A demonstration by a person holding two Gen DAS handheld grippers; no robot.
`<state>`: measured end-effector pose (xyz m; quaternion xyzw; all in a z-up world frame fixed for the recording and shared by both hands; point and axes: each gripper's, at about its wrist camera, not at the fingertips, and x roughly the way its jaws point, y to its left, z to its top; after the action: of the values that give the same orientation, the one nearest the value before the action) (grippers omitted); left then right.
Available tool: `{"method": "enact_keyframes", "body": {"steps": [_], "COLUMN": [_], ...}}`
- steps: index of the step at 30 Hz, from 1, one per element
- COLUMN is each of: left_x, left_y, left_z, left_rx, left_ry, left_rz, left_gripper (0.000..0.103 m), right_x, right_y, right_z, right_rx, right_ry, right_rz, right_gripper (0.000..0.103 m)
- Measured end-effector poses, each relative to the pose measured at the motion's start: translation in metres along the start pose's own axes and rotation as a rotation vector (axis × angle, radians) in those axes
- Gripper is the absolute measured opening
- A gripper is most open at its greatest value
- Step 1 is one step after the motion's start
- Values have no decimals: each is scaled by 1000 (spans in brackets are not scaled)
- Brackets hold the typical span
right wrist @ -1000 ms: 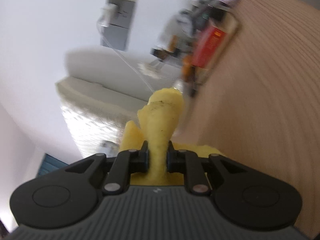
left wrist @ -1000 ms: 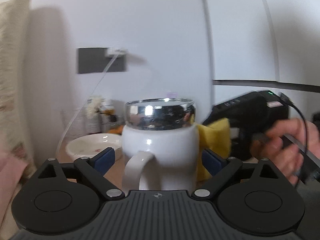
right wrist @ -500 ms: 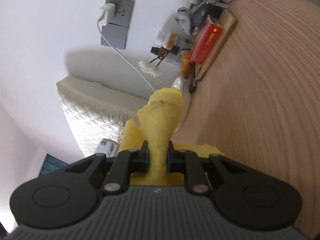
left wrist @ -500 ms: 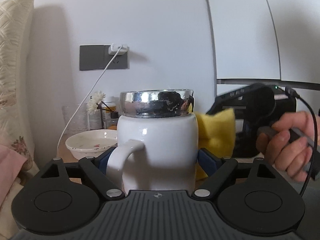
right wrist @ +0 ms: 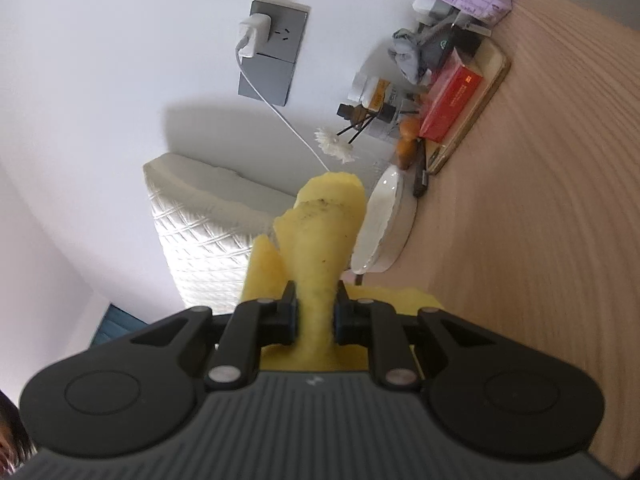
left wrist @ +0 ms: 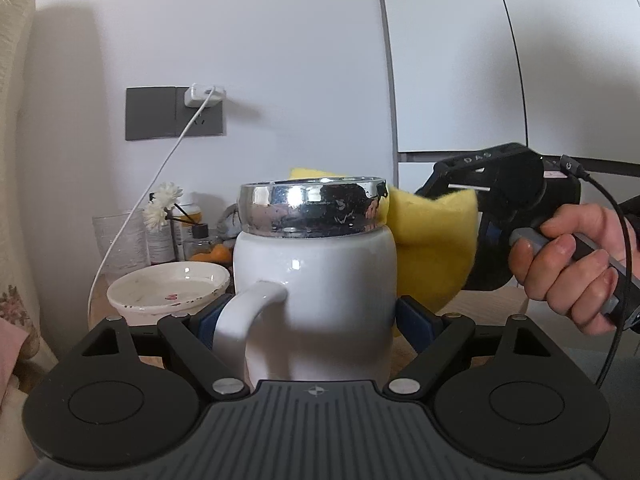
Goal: Clean container
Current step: 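Wipe the yellow cloth around the mug's silver rim with the right gripper, then rub the cloth along the mug's outer side with the right gripper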
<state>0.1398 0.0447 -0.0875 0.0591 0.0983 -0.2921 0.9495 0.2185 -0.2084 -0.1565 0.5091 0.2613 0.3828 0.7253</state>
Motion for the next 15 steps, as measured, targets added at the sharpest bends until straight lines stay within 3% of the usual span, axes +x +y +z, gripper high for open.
{"method": "enact_keyframes", "body": {"steps": [4,8,15], "left_x": [2,2,2], "left_y": [5,6,8], "left_z": [1,1,1], "left_rx": [4,4,6], "left_ry": [2,2,2], "left_rz": [-23,-29,-42], "left_gripper": [88,88,88], "right_x": [2,4,16], "right_y": [-5,9,-7], "right_z": [1,6,16], "right_rx": [-1,-29,2], "right_ry": [21,16,68], "right_rz": [-68,-10,-56], "right_gripper": [18,18,18]}}
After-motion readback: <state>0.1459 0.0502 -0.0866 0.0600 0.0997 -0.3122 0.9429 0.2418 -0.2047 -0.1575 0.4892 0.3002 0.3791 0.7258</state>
